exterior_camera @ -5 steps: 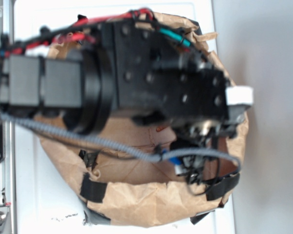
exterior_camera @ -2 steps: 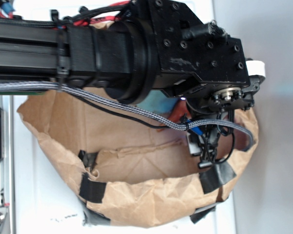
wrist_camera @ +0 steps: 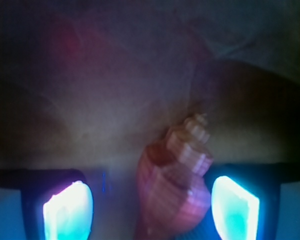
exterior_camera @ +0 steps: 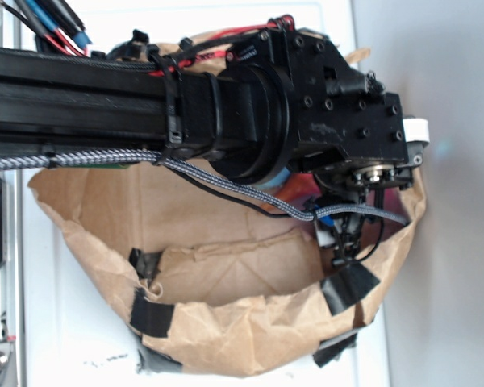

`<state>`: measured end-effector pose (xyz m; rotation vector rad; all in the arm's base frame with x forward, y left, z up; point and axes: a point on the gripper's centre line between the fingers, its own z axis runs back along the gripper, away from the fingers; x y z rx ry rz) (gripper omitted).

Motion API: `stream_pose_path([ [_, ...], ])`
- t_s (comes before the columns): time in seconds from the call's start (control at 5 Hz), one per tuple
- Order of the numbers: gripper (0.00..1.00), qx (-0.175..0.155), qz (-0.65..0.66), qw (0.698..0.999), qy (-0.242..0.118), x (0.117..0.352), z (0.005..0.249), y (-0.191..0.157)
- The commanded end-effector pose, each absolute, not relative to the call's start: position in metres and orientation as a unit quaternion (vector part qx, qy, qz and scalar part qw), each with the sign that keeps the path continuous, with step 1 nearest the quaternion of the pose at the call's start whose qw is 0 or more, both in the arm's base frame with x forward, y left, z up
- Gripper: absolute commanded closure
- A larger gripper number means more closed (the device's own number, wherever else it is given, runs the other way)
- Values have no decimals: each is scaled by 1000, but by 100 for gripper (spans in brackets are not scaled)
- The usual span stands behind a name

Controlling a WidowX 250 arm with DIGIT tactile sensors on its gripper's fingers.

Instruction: Grab the shell.

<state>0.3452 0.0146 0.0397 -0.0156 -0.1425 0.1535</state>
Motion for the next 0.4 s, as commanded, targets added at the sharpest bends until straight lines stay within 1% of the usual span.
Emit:
stream_pose_path([
  [0.0, 0, 20, 46, 993, -109, 357, 33, -2],
  [0.2, 100, 15, 42, 992, -115, 356, 37, -5],
])
